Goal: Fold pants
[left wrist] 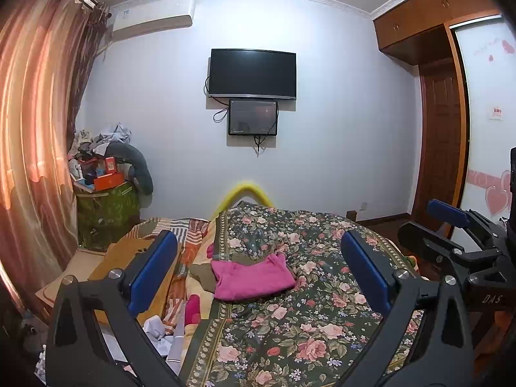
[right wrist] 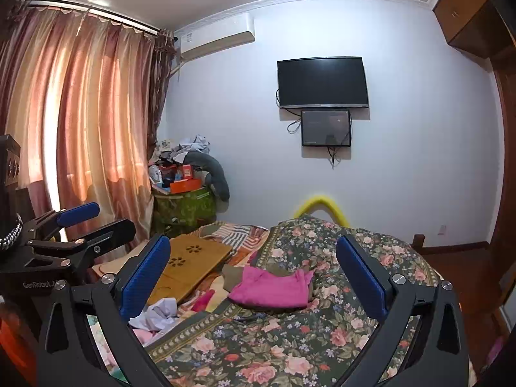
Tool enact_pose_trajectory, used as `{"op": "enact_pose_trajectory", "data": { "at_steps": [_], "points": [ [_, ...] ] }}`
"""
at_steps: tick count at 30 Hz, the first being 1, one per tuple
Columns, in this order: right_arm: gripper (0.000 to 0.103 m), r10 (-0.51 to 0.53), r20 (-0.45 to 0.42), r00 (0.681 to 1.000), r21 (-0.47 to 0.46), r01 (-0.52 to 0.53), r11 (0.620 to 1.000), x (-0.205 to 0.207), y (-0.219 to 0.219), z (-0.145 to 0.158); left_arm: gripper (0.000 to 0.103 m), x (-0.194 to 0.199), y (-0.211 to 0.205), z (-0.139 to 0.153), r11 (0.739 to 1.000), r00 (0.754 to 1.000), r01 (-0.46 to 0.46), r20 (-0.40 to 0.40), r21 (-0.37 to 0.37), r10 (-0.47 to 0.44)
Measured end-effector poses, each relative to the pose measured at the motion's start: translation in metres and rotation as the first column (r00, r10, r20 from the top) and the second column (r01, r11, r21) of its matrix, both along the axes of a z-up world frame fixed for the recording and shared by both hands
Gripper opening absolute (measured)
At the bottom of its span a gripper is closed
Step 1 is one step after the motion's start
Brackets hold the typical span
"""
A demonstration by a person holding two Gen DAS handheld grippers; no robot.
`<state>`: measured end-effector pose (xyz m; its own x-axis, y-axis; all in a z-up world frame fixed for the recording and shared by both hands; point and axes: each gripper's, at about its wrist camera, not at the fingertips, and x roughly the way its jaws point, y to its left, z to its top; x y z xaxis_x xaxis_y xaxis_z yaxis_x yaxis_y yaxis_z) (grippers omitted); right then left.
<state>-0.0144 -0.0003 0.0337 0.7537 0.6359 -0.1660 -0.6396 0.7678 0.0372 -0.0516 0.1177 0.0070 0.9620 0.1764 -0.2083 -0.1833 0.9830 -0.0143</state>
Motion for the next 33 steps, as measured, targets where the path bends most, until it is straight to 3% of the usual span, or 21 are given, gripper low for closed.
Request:
{"op": "enact_pose_trajectory", "data": {
  "at_steps": [33],
  "points": [
    [0.102, -0.017, -0.030, 0.999, 0.007, 0.017, 1.000, -0.0001, -0.0012, -0.0012, 0.103, 0.0046, -0.0032, 0.0018, 1.000, 1.000, 0.025, -0.012, -0.006, -0.025]
  ]
}}
